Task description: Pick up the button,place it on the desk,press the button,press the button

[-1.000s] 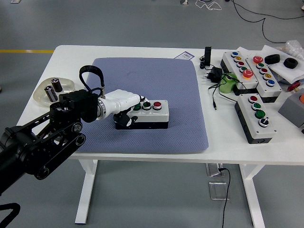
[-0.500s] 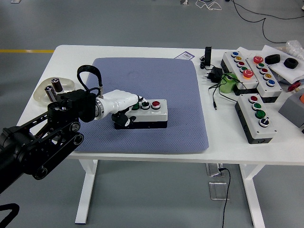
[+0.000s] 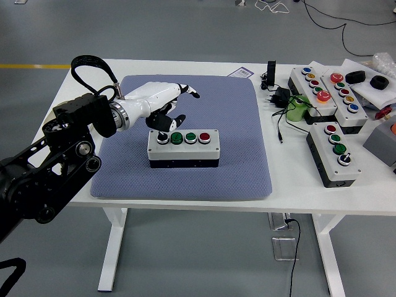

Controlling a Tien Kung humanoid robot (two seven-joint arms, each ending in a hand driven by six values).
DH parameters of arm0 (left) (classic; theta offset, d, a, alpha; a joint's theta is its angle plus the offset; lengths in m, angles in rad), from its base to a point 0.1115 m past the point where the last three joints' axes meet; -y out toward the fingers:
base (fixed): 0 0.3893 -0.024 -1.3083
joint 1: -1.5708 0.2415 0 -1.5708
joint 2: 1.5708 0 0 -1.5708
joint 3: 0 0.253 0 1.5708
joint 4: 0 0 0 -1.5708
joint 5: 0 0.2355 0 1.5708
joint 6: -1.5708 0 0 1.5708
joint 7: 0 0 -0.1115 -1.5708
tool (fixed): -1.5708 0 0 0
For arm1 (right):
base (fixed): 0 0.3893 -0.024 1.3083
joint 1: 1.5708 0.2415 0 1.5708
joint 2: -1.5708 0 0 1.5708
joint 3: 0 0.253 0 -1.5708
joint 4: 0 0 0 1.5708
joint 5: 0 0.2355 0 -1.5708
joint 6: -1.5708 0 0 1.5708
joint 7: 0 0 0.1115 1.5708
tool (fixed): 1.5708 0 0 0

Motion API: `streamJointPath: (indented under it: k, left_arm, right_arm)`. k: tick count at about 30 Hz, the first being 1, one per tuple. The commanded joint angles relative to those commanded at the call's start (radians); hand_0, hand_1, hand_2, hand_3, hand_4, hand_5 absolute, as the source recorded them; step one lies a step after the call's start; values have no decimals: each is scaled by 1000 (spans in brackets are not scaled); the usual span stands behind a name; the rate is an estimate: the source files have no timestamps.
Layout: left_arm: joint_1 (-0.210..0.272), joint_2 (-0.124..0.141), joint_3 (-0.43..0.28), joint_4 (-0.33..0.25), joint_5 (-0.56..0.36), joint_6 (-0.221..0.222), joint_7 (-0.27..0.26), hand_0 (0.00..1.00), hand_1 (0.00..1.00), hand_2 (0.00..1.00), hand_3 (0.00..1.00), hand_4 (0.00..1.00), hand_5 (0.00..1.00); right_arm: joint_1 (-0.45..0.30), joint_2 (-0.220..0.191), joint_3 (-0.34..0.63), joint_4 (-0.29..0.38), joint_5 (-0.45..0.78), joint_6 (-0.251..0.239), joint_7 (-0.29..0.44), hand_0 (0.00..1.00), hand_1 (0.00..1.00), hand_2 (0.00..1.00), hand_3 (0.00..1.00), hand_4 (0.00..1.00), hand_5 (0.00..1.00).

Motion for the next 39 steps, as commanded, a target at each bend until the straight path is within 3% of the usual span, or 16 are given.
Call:
streamJointPath:
  k: [1, 2, 5, 7, 8, 13, 14, 17, 28, 39]
  left_arm:
    - [1, -3, 1, 15, -41, 43, -8, 66, 175, 222, 860, 734, 101]
    - [3, -7, 0, 34, -87, 89, -16, 512, 663, 716, 978, 853, 815]
    - [7, -12, -9, 80, -210, 197, -34, 512, 663, 716, 978, 853, 815]
    - [11, -12, -19, 105, -288, 243, -46, 512, 663, 716, 978, 853, 815]
    - [14, -12, -26, 115, -334, 258, -54, 762, 833, 877, 962, 795, 998]
    - [32, -7, -88, 175, -542, 311, -113, 762, 833, 877, 962, 795, 998]
    - [35, -6, -102, 187, -587, 319, -125, 862, 887, 920, 939, 781, 998]
    - [45, -3, -143, 217, -711, 341, -150, 862, 887, 920, 939, 781, 998]
    - [91, 5, -261, 313, -1151, 307, -210, 858, 875, 890, 890, 763, 998]
    - [121, 14, -309, 311, -1149, 269, -218, 854, 869, 882, 880, 753, 998]
  right_arm:
    - [0, 0, -1, 0, 1, 0, 0, 663, 583, 628, 651, 290, 301]
    - [0, 1, -1, 0, 1, 0, 0, 663, 583, 628, 651, 290, 300]
    - [0, 1, -5, 0, 6, 0, 0, 663, 583, 628, 651, 290, 300]
    - [0, 0, -5, 0, 6, 0, 0, 663, 583, 628, 651, 290, 300]
    - [0, 0, -5, 0, 6, 0, 0, 663, 584, 627, 651, 289, 299]
    - [-2, 0, -6, 0, 7, 0, 0, 663, 584, 627, 651, 289, 299]
    - [-2, 0, -7, 0, 7, 0, 0, 663, 583, 627, 651, 290, 300]
    - [-3, 0, -6, 0, 5, 0, -1, 663, 583, 627, 651, 290, 300]
    - [-7, 1, -13, 0, 10, -1, -1, 663, 583, 627, 651, 289, 301]
    - [-2, 2, -19, 0, 3, 0, -4, 662, 583, 627, 651, 289, 301]
